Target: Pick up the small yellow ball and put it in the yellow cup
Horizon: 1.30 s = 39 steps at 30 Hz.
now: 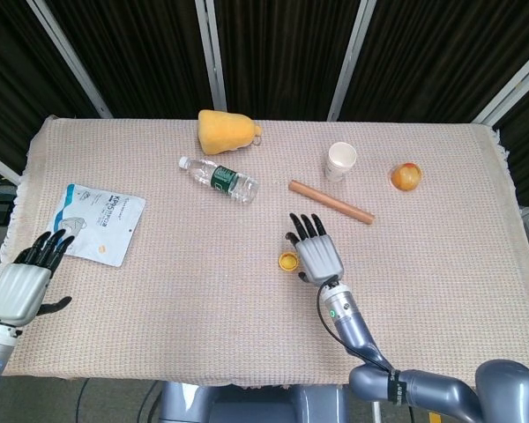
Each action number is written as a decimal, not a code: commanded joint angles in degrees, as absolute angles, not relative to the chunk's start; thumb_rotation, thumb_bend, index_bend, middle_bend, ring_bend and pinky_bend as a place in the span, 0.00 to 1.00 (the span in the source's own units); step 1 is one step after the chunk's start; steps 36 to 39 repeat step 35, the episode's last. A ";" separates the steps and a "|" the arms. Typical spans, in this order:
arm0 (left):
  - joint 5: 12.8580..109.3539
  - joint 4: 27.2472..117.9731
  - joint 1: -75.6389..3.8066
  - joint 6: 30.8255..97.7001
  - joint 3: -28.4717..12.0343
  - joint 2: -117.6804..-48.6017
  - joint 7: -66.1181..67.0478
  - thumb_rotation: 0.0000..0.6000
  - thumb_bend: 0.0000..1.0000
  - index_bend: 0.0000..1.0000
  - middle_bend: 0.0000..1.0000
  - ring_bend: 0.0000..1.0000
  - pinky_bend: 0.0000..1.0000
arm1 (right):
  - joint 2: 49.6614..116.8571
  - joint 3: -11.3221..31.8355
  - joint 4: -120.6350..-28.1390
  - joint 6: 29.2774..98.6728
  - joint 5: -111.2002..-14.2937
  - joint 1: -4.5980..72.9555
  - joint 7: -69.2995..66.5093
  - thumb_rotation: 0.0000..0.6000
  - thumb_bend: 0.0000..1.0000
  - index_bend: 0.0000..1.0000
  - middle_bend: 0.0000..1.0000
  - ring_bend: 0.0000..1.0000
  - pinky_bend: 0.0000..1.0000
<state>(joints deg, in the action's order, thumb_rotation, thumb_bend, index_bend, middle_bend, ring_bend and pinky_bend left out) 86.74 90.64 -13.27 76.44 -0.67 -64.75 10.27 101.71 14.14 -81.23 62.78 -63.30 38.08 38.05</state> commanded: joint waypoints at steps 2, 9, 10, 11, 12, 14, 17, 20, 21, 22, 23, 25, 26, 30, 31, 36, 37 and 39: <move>87.17 90.43 -13.25 76.47 -0.38 -64.69 9.83 1.00 0.00 0.00 0.00 0.00 0.25 | 90.87 11.38 -94.53 67.63 -60.51 34.18 46.70 1.00 0.00 0.07 0.00 0.00 0.00; 87.07 90.72 -13.08 76.71 -0.36 -64.63 10.28 1.00 0.00 0.00 0.00 0.00 0.25 | 76.82 7.40 -107.85 75.18 -64.35 27.82 47.26 1.00 0.00 0.00 0.00 0.00 0.00; 87.15 90.81 -13.07 76.74 -0.31 -64.61 10.44 1.00 0.00 0.00 0.00 0.00 0.25 | 75.05 6.89 -109.28 76.30 -64.83 26.74 46.66 1.00 0.00 0.00 0.00 0.00 0.00; 87.19 90.93 -13.06 76.75 -0.28 -64.58 10.57 1.00 0.00 0.00 0.00 0.00 0.25 | 73.52 6.38 -110.48 77.13 -65.53 25.85 45.94 1.00 0.00 0.00 0.00 0.00 0.00; 87.32 91.10 -13.06 76.78 -0.22 -64.53 10.76 1.00 0.00 0.00 0.00 0.00 0.25 | 71.39 5.58 -111.53 78.60 -66.96 24.45 44.76 1.00 0.00 0.00 0.00 0.00 0.00; 87.48 91.20 -13.04 76.92 -0.19 -64.48 11.14 1.00 0.00 0.00 0.00 0.00 0.25 | 68.87 4.25 -112.15 80.69 -69.62 22.37 42.47 1.00 0.00 0.00 0.00 0.00 0.00; 87.47 91.34 -13.09 76.86 -0.21 -64.48 11.43 1.00 0.00 0.00 0.00 0.00 0.25 | 66.00 2.51 -111.46 83.62 -73.98 19.20 36.77 1.00 0.00 0.00 0.00 0.00 0.00; 87.25 91.38 -13.09 76.74 -0.23 -64.46 11.53 1.00 0.00 0.00 0.00 0.00 0.25 | 64.52 1.42 -109.33 87.33 -77.13 15.68 30.03 1.00 0.00 0.00 0.00 0.00 0.00; 87.19 91.41 -13.07 76.74 -0.24 -64.45 11.56 1.00 0.00 0.00 0.00 0.00 0.25 | 64.12 1.06 -108.68 88.11 -77.76 14.71 28.13 1.00 0.00 0.00 0.00 0.00 0.00; 87.13 91.43 -13.05 76.75 -0.26 -64.46 11.62 1.00 0.00 0.00 0.00 0.00 0.25 | 63.77 0.66 -107.64 89.02 -78.39 13.53 25.85 1.00 0.00 0.00 0.00 0.00 0.00; 87.13 91.45 -13.05 76.76 -0.25 -64.47 11.67 1.00 0.00 0.00 0.00 0.00 0.25 | 63.58 0.35 -106.73 89.47 -78.76 12.79 24.55 1.00 0.00 0.00 0.00 0.00 0.00; 87.26 91.47 -13.07 76.78 -0.22 -64.43 11.87 1.00 0.00 0.00 0.00 0.00 0.25 | 63.34 -0.19 -104.75 90.05 -79.16 11.42 22.88 1.00 0.00 0.00 0.00 0.00 0.00; 87.31 91.49 -13.08 76.82 -0.22 -64.42 11.99 1.00 0.00 0.00 0.00 0.00 0.25 | 63.42 -0.29 -103.83 90.27 -79.50 11.02 22.31 1.00 0.00 0.00 0.00 0.00 0.00; 87.37 91.58 -12.93 77.29 -0.33 -64.44 12.13 1.00 0.00 0.00 0.00 0.00 0.25 | 65.14 -0.29 -98.51 91.85 -81.70 9.60 20.53 1.00 0.00 0.00 0.00 0.00 0.00; 87.33 91.56 -12.88 77.37 -0.35 -64.48 12.08 1.00 0.00 0.00 0.00 0.00 0.25 | 65.56 -0.22 -97.48 92.01 -82.07 9.39 19.98 1.00 0.00 0.01 0.00 0.00 0.00; 87.23 91.40 -12.82 77.32 -0.31 -64.53 11.84 1.00 0.00 0.00 0.00 0.00 0.25 | 66.27 0.45 -96.24 91.29 -81.55 8.95 17.81 1.00 0.00 0.01 0.00 0.00 0.00; 87.23 91.40 -12.82 77.32 -0.31 -64.53 11.84 1.00 0.00 0.00 0.00 0.00 0.25 | 66.27 0.45 -96.24 91.29 -81.55 8.95 17.81 1.00 0.00 0.01 0.00 0.00 0.00; 87.23 91.40 -12.82 77.32 -0.31 -64.53 11.84 1.00 0.00 0.00 0.00 0.00 0.25 | 66.27 0.45 -96.24 91.29 -81.55 8.95 17.81 1.00 0.00 0.01 0.00 0.00 0.00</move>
